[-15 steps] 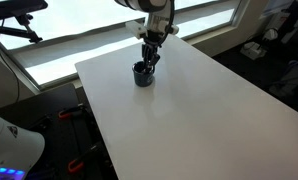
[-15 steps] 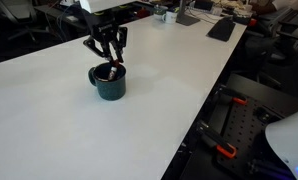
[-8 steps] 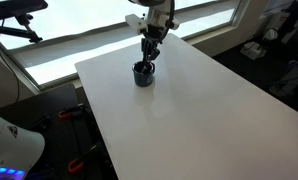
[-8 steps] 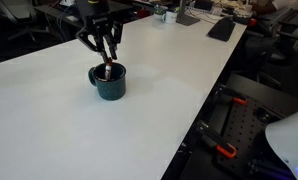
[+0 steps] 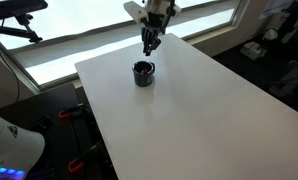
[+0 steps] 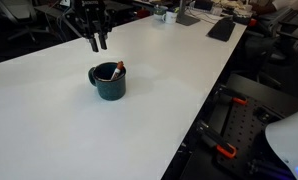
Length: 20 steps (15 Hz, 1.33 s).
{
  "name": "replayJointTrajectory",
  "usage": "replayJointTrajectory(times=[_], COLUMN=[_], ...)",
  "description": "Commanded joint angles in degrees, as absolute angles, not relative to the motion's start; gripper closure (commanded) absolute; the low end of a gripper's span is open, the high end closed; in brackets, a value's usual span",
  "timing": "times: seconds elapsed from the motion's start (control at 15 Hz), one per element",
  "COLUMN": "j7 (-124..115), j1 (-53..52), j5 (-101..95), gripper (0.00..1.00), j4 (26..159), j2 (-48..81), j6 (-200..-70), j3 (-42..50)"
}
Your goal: Remove the marker from the cup and put it on the table
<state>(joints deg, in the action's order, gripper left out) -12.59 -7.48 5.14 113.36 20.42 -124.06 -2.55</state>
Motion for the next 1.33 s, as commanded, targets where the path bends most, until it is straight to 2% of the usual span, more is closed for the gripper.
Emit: replayJointTrajectory(times=[0.0, 0.07, 0.2, 0.53, 1.27], j7=[-12.40, -13.05, -13.89, -15.00, -9.59], j1=[-7.34, -7.46, -7.63, -7.76, -6.55], j5=[4.41, 4.12, 3.49, 2.78, 2.24], gripper=[0.52, 0.50, 0.39, 0.01, 0.00], j4=[115.13, 115.18, 114.93, 114.45, 110.24], j2=[19.30, 19.59, 20.44, 22.00, 26.52], j6=[-124.20, -124.10, -123.68, -123.62, -121.70], j3=[-2.87, -2.71, -2.44, -2.08, -2.30])
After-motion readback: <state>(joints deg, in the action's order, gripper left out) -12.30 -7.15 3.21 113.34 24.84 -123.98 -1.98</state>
